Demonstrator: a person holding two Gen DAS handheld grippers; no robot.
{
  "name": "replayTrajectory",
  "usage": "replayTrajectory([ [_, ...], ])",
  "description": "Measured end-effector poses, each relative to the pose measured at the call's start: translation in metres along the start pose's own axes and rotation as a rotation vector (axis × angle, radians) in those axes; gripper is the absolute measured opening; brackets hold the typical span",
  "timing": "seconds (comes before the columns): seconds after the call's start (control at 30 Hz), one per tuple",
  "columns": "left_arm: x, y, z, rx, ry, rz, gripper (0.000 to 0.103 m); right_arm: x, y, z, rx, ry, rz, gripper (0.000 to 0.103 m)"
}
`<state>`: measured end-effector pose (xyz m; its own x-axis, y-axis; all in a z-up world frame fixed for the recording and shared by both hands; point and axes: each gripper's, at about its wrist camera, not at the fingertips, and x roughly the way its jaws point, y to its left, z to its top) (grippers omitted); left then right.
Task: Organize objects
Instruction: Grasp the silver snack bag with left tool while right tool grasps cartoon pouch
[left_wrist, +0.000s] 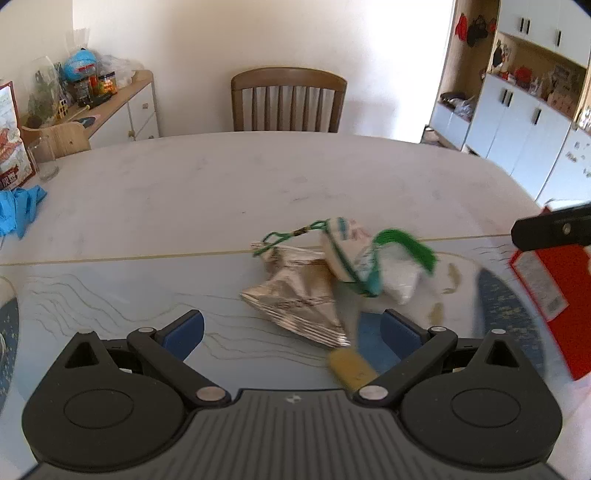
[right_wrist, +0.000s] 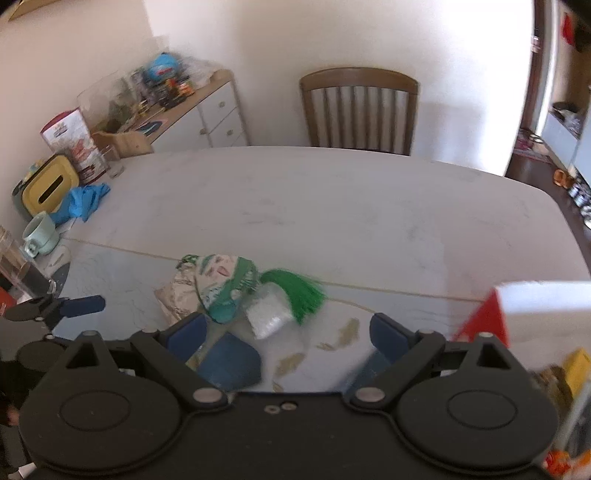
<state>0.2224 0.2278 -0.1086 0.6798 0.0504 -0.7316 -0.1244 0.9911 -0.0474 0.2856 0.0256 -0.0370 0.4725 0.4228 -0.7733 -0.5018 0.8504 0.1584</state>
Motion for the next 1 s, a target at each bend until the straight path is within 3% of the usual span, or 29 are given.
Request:
replayTrajectory([
  [0.27,0.036,0.013,0.003,0.011,0.032,-0.016,0.102,0.039,0.023,0.02,-0.06,0.047,0.011,0.095],
  [0.63,0.065,0.004,0.017,0.067,0.014,-0.054,0.102,0.089,0.033,0.037,-0.01,0.098,0.016,0.093],
  [1.0,0.084,0.004,0.018,0.042,0.021,-0.079,0.101,0.127,0.035,0.048,-0.001,0.118,-0.008,0.092],
])
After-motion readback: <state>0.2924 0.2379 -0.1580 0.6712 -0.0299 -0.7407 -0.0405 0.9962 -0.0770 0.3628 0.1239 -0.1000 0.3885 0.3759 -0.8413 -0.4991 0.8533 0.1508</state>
